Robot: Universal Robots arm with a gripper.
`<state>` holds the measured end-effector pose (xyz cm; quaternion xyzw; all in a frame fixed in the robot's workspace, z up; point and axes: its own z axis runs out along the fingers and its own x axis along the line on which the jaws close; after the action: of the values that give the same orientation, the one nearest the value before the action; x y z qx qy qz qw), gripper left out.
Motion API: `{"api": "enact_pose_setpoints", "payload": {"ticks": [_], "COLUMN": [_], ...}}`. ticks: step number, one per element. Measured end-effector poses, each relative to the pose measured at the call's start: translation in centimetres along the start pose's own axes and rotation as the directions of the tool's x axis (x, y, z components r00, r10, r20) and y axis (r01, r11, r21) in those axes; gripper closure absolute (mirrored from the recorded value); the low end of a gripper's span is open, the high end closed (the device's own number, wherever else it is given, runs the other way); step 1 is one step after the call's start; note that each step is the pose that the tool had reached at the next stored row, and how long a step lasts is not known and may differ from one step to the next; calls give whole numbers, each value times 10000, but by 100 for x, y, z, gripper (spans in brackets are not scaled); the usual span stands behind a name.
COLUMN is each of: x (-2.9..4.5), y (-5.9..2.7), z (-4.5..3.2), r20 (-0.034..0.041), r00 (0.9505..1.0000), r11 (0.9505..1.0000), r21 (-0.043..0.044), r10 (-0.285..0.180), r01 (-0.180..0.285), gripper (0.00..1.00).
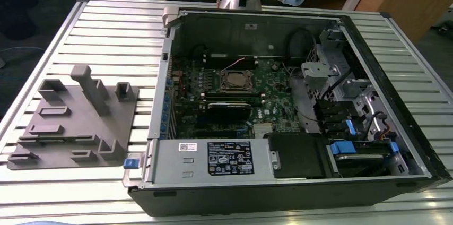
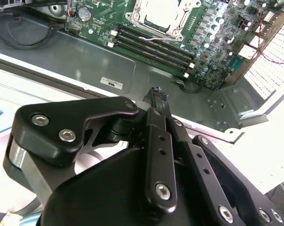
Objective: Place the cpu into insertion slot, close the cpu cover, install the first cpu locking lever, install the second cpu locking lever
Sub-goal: 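Install the first cpu locking lever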
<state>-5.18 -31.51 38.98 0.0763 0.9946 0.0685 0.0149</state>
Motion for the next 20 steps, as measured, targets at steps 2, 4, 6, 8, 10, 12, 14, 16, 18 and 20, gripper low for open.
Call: {"api": "enact_pose_setpoints", "payload": {"ticks": [2, 4, 6, 8, 10, 12, 14, 16, 18, 20], "x": [1, 1, 2, 2, 3, 4, 4, 5, 6, 7], "y": [-3, -8, -13, -18, -23, -28, -33, -38, -43, -48], "z": [20, 54, 91, 127, 162, 197, 235, 271, 306, 342], "r20": [0, 0, -1, 0, 0, 2, 3, 6, 7, 7], "r00": [10000, 10000, 10000, 10000, 10000, 10000, 10000, 10000, 10000, 10000], "r11": [10000, 10000, 10000, 10000, 10000, 10000, 10000, 10000, 10000, 10000], "r21": [0, 1, 2, 5, 8, 19, 31, 39, 53, 61], "r10": [0, 0, 0, 1, -1, 0, -2, -2, -2, -2], "r01": [0, 0, 0, -1, 1, 0, 2, 2, 2, 2], "gripper": [89, 89, 89, 89, 89, 89, 89, 89, 89, 89]}}
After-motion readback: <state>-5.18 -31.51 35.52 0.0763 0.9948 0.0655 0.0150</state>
